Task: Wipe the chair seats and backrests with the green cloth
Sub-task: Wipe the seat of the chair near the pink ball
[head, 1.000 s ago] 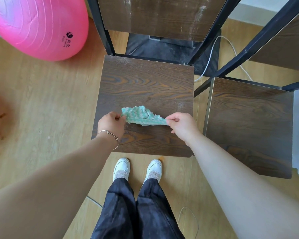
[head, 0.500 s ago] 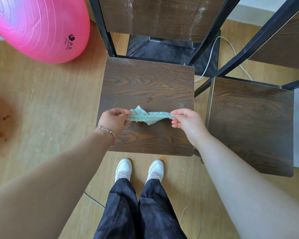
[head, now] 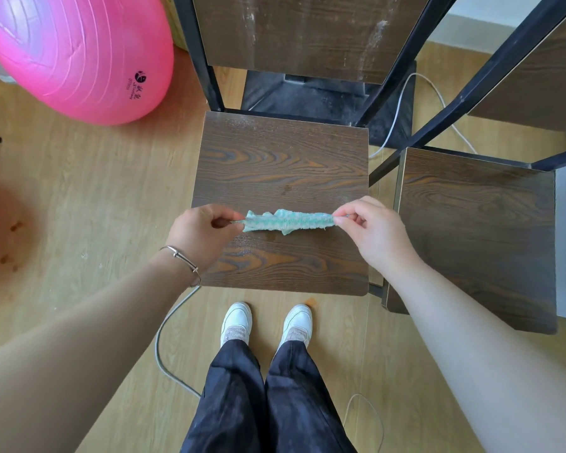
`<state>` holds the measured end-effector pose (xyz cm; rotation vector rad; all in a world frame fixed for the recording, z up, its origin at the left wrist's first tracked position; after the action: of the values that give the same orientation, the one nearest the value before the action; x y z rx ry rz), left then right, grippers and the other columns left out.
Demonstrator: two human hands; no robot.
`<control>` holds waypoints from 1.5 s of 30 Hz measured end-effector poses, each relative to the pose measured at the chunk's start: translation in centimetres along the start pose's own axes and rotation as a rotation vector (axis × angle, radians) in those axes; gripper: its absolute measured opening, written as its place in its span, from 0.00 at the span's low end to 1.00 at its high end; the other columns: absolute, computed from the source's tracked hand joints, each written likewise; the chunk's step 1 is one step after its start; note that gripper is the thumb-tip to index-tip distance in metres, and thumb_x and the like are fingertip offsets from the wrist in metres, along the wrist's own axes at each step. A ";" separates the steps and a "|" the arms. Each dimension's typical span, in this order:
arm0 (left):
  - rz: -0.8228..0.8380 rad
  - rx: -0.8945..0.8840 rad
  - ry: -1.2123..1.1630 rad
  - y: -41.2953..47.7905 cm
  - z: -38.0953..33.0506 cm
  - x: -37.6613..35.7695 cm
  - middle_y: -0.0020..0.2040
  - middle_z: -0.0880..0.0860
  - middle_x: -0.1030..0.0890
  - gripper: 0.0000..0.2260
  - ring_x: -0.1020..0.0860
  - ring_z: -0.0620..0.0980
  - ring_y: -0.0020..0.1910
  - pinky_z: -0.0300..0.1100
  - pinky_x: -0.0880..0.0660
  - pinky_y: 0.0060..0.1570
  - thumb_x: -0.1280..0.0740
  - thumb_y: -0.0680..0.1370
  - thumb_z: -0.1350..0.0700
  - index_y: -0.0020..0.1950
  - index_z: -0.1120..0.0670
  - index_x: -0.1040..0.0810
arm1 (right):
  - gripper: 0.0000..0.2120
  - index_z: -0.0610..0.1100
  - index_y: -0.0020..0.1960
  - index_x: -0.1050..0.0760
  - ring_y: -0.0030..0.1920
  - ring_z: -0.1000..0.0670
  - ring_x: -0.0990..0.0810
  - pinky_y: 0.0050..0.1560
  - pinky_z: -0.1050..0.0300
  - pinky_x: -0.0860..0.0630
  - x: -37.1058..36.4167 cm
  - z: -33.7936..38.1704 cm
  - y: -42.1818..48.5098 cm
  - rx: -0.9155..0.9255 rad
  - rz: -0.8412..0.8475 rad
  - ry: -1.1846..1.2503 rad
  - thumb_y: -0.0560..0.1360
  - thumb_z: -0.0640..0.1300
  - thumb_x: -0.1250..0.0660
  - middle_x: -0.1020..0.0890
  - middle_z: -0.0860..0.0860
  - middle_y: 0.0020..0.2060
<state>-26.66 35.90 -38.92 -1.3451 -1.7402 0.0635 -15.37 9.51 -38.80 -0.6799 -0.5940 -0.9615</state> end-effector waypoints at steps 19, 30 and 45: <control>0.106 -0.015 0.212 9.4 -1.2 -0.8 0.34 0.45 0.26 0.09 0.28 0.47 0.33 0.39 0.31 0.36 0.31 0.76 0.48 0.50 0.52 0.18 | 0.17 0.51 0.60 0.23 0.50 0.52 0.19 0.53 0.57 0.24 -2.6 -1.8 6.8 -0.229 0.224 -0.021 0.73 0.38 0.28 0.20 0.55 0.50; -0.001 -0.118 -0.101 9.1 -4.9 2.1 0.35 0.46 0.22 0.05 0.29 0.44 0.27 0.37 0.32 0.29 0.29 0.75 0.50 0.40 0.45 0.21 | 0.20 0.52 0.57 0.22 0.50 0.61 0.21 0.55 0.67 0.25 2.0 -0.4 8.2 -0.164 -0.080 0.114 0.77 0.31 0.40 0.22 0.57 0.55; 0.268 -0.171 -0.002 2.1 -5.1 3.8 0.36 0.47 0.17 0.02 0.25 0.50 0.35 0.54 0.22 0.43 0.27 0.73 0.47 0.40 0.41 0.18 | 0.12 0.51 0.50 0.23 0.50 0.57 0.18 0.51 0.56 0.20 5.3 2.1 0.2 -0.180 0.277 0.234 0.73 0.36 0.27 0.17 0.53 0.47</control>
<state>-21.70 37.40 -34.75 -1.6992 -1.5849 0.0668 -13.13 8.31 -33.69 -0.7741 -0.2007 -0.8255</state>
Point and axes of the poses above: each hand's wrist, its own y-axis towards the middle knuckle, its own x-axis out of the back of the hand, z = x × y, the point moved 8 cm from there along y, towards the middle knuckle
